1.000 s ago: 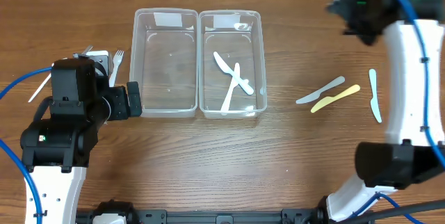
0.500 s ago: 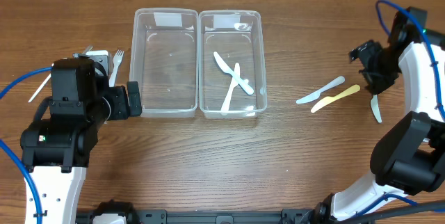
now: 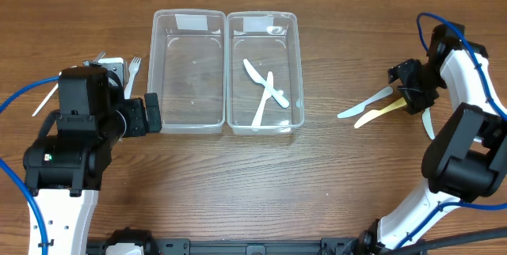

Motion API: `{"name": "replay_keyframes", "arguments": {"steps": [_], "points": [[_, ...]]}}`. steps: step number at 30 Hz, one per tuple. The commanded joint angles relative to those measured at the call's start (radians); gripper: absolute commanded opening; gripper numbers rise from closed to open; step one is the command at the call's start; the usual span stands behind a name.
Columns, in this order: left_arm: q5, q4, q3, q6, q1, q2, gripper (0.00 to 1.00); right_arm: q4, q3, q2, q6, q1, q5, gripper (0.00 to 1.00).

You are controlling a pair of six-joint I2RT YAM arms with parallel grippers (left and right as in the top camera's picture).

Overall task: Pack container
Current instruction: 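Lower the right gripper onto the yellow knife and grasp it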

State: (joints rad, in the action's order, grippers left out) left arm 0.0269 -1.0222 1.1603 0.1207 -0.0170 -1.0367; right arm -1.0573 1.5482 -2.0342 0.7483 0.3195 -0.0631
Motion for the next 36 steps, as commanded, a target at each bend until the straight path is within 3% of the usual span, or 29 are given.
{"name": "replay_keyframes", "arguments": {"steps": [1,18,36], "points": [[0.006,0.002,0.023,-0.020,0.010,-0.003,1.00,0.017,-0.004,-0.007,0.062,0.005,0.017,0.79],[0.006,0.002,0.023,-0.020,0.010,-0.003,1.00,-0.025,-0.004,-0.070,0.165,0.014,0.096,0.77],[0.006,0.001,0.023,-0.019,0.010,-0.003,1.00,-0.019,-0.005,-0.073,0.166,0.018,0.145,0.77]]}}
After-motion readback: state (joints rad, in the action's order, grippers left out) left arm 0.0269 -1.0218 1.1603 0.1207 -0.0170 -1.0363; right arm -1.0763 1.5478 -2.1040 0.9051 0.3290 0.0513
